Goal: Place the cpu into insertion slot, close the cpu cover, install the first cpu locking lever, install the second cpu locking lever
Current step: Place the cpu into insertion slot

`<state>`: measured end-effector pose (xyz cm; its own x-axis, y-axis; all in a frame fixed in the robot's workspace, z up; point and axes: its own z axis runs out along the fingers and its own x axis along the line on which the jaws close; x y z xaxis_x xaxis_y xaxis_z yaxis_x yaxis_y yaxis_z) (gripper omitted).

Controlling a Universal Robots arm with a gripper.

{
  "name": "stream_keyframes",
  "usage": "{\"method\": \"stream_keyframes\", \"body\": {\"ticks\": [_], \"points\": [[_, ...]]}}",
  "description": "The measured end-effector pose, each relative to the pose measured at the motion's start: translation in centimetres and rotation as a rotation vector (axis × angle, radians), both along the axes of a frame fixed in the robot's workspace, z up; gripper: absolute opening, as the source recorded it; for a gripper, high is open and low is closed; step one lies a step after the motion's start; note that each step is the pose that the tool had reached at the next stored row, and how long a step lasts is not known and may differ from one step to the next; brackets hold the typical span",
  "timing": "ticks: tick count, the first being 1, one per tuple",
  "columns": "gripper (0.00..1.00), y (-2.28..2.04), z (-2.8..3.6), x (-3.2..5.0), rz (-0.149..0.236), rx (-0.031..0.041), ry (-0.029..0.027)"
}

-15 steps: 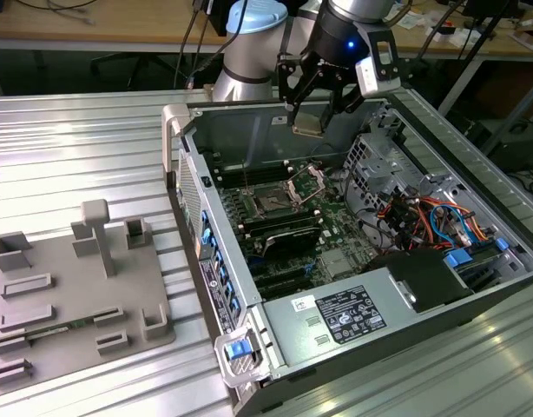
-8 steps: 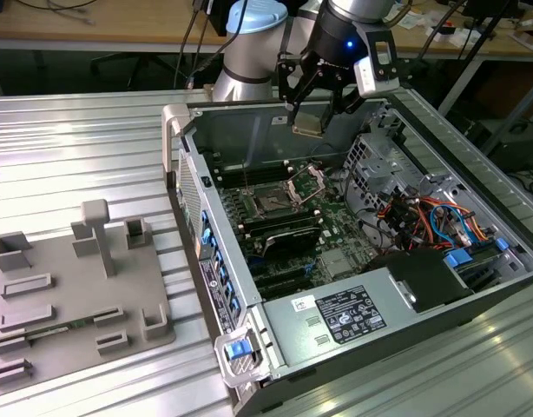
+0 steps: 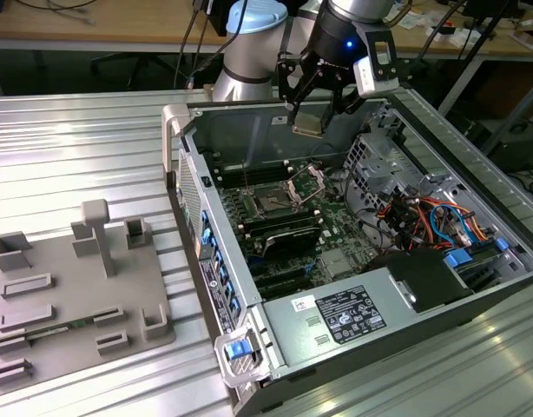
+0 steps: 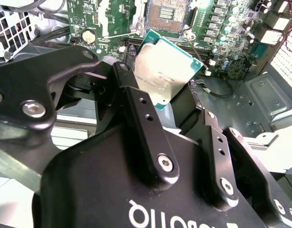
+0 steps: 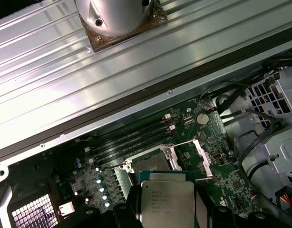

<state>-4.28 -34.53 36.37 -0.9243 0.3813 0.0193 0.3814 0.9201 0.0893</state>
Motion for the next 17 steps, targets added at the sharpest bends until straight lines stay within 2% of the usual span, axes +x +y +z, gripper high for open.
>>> {"method": "stream_keyframes", "body": {"ticks": [7, 13, 17], "points": [[0.55, 0.00, 0.00, 0.00, -0.011, 0.0001, 0.0000], [0.55, 0.00, 0.00, 0.00, -0.049, 0.0000, 0.0000], [0.55, 0.00, 0.00, 0.00, -0.089, 0.0000, 0.0000]]}}
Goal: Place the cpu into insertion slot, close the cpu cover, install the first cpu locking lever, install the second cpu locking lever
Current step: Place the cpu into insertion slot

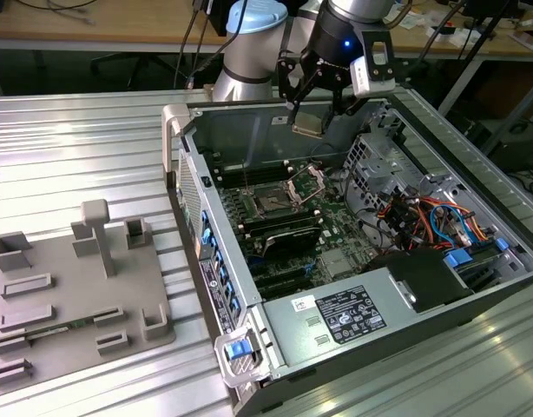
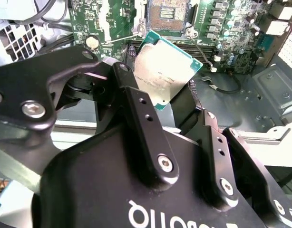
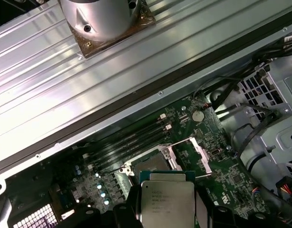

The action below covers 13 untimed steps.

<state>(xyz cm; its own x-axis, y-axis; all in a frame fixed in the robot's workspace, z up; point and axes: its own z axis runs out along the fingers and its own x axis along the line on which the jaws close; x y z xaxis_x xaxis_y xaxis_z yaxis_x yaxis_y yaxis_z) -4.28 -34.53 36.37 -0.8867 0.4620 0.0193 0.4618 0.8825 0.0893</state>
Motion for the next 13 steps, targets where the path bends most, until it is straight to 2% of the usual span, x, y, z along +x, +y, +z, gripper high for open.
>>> {"method": "stream_keyframes", "body": {"ticks": [13], "points": [[0.55, 0.00, 0.00, -0.01, -0.095, 0.0000, 0.0000]]}}
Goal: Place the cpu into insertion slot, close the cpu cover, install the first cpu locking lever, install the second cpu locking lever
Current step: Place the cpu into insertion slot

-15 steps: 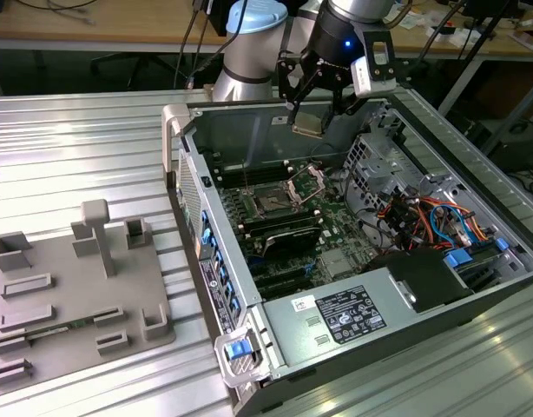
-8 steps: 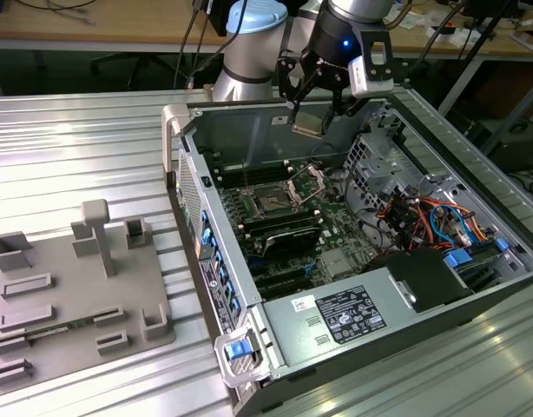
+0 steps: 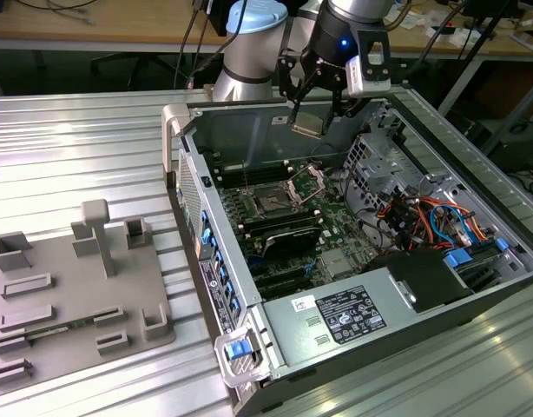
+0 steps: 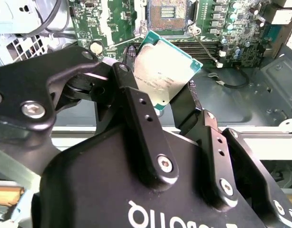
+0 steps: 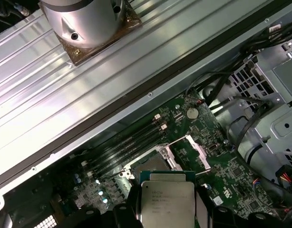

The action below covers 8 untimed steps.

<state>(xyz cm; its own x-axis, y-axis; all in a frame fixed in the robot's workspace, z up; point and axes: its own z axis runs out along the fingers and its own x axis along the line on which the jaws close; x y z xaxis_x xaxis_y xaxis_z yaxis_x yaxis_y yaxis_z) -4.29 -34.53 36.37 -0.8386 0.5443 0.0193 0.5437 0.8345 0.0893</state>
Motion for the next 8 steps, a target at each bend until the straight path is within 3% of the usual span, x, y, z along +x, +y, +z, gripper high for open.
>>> {"method": "stream_keyframes", "body": {"ticks": [8], "points": [[0.55, 0.00, 0.00, -0.02, -0.073, -0.0001, 0.0000]]}}
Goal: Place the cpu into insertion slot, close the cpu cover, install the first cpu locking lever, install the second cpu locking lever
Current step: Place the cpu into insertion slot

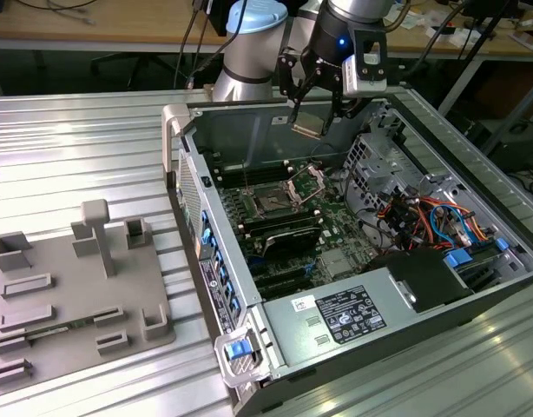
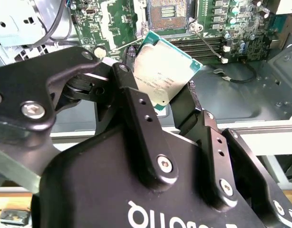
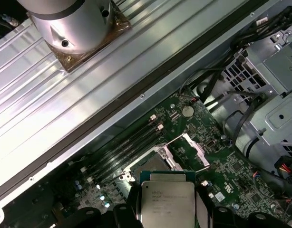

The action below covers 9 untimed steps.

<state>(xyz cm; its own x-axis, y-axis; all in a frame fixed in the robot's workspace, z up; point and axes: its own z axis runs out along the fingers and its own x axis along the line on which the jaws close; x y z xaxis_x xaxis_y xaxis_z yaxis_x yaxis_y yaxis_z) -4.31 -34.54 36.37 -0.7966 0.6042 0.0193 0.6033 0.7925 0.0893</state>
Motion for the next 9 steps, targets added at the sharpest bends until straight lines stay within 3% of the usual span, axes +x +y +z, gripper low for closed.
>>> {"method": "stream_keyframes", "body": {"ticks": [9], "points": [[0.55, 0.00, 0.00, 0.00, -0.070, 0.0001, 0.0000]]}}
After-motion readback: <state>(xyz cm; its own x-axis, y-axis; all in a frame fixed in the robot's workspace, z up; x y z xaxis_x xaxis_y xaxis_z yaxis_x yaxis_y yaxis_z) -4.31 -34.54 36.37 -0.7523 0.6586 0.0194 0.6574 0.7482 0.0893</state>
